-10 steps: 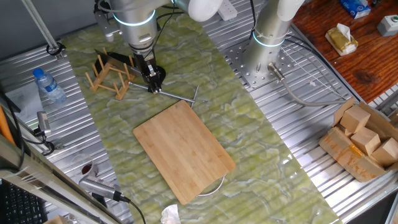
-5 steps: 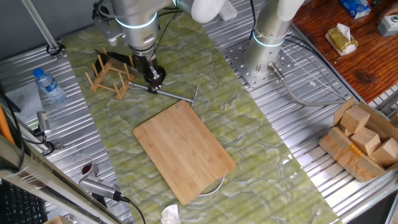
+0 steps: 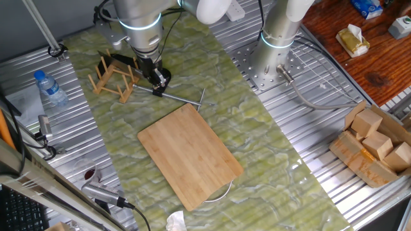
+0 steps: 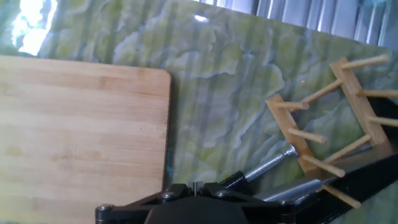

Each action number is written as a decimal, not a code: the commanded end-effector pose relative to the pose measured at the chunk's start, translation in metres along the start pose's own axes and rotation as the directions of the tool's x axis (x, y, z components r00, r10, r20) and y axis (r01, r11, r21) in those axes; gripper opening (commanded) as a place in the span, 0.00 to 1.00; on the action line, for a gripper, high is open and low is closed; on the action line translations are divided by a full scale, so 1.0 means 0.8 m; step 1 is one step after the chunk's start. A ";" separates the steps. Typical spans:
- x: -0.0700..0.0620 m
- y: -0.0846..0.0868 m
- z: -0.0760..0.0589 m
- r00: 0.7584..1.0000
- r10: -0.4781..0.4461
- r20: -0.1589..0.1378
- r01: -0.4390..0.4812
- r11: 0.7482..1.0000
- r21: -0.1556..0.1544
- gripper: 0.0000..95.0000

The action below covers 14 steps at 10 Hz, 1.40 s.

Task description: Put the knife on the cutting board

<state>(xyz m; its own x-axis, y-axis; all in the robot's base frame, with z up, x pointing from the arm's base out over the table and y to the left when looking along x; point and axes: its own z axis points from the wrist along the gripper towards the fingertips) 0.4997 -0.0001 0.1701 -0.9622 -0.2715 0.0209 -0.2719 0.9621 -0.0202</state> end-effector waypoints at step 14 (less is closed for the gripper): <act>0.032 -0.161 0.008 0.509 -0.856 -0.085 0.857 0.514 -0.046 0.00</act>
<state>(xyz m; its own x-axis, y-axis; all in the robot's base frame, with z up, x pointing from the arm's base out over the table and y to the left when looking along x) 0.5101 -0.1085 0.1692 -0.4243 -0.8994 0.1047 -0.9009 0.4309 0.0509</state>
